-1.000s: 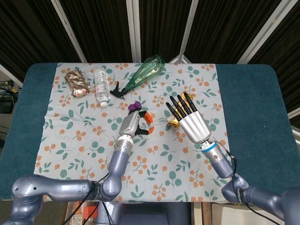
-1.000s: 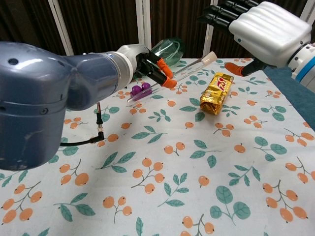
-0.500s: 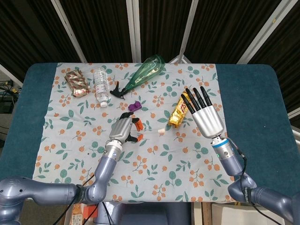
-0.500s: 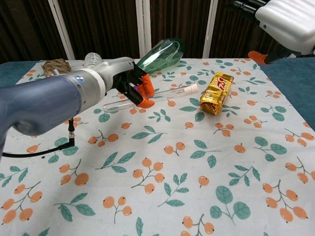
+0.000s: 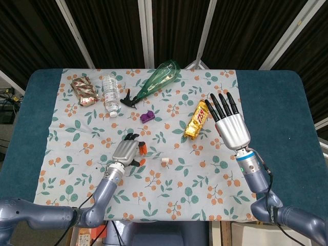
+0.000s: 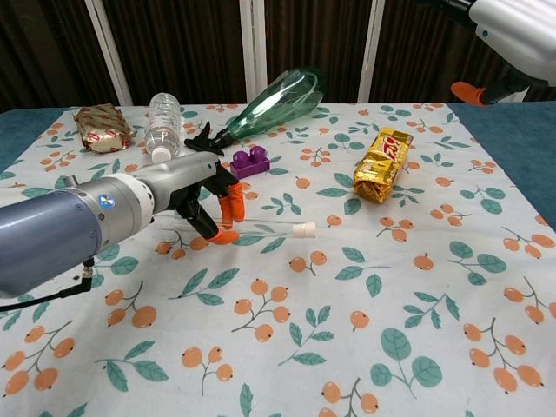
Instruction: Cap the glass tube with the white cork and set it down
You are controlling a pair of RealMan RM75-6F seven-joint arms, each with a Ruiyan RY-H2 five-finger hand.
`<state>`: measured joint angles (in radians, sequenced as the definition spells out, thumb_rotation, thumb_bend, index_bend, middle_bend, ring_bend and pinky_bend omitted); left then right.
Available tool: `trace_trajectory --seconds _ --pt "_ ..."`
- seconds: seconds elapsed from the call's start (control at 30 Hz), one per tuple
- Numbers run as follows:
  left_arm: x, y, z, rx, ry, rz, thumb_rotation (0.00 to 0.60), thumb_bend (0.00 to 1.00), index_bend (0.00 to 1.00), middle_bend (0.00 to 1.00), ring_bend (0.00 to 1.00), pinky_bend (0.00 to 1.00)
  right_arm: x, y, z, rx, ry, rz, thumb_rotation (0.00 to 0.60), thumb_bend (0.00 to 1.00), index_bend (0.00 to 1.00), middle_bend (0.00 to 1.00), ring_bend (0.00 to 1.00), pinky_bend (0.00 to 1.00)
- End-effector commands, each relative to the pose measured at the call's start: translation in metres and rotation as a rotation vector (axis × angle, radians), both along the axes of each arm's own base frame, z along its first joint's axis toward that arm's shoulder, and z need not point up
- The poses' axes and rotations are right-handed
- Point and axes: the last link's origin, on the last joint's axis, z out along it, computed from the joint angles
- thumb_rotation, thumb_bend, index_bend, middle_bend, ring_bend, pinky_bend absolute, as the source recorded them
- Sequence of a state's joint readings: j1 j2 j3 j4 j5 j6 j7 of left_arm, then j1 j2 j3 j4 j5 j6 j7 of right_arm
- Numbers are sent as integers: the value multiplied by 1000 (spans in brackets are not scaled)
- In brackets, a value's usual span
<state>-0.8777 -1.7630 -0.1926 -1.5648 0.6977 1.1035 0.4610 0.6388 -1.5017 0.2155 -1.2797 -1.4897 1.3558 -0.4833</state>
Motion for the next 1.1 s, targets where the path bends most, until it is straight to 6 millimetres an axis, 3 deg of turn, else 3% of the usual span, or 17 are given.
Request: trace_trajectory --seconds 0.03,0.63,1.0,1.1 --pt "-6 -3 -4 3 17 8 600 536 620 493 108 0 -1 1 0 2 -1 -4 600 405 4 0 0 0" --pt "-19 -5 6 1 62 33 600 308 529 362 100 0 -6 10 1 15 -38 -46 600 404 4 0 0 0" --pt "-30 -4 36 57 5 97 600 279 480 304 92 0 -15 28 8 23 -91 -82 600 403 4 0 0 0" --pt "-34 -5 50 83 -33 119 600 268 451 273 78 0 -21 36 13 20 -136 -112 600 324 4 0 0 0"
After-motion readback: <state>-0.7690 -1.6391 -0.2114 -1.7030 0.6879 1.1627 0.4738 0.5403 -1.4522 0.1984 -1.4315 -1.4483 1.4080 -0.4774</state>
